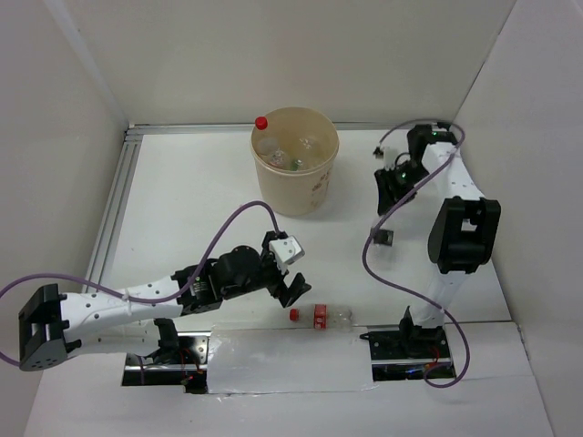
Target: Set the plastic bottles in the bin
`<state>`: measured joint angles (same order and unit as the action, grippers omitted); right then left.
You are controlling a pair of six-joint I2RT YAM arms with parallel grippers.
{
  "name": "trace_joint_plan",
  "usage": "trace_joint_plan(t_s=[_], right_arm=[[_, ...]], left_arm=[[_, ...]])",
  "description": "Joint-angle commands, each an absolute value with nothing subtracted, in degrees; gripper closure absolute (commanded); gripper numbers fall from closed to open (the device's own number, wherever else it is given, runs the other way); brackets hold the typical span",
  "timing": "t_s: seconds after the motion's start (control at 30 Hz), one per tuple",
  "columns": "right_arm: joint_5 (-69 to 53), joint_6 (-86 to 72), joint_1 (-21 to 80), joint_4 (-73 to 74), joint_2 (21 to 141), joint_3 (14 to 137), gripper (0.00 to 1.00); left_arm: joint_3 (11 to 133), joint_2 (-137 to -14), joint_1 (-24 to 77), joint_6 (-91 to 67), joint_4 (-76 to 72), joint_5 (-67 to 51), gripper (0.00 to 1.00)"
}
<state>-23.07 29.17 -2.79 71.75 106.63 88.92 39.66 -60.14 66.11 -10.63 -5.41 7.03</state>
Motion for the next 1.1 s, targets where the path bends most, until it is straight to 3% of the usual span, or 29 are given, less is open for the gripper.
trace_joint_plan(t_s=[0.0, 0.27, 0.4, 0.67, 1.0, 1.07], right_arm=[[-30.1, 33.6, -4.4, 74.9, 103.7, 99.7, 1.00], [-43.5, 36.3, -7.1, 72.9, 102.4, 123.7, 1.00], [-48.9, 29.7, -7.1, 62.7, 100.5, 131.9, 1.00], [-56.5, 6.6, -4.0, 29.0, 96.5, 127.2, 1.00], [-48.4, 9.3, 9.6, 21.5, 105.4, 123.1, 0.99], [-47.8, 10.7, 10.2, 21.5, 106.5, 122.0, 0.55]], left_arm=[[38.9, -62.0, 66.4, -14.3, -4.7, 4.4, 0.00], [43.7, -64.1, 66.4, -34.1, -0.6, 5.3, 0.00], [47.5, -66.3, 65.8, -49.7, 4.4, 7.4, 0.00], [51.0, -68.1, 63.6, -79.2, 14.1, 8.2, 0.00], [46.4, -71.2, 64.1, -108.5, 18.4, 5.1, 0.00], [48.7, -73.3, 64.1, -110.7, 19.8, 5.1, 0.00]])
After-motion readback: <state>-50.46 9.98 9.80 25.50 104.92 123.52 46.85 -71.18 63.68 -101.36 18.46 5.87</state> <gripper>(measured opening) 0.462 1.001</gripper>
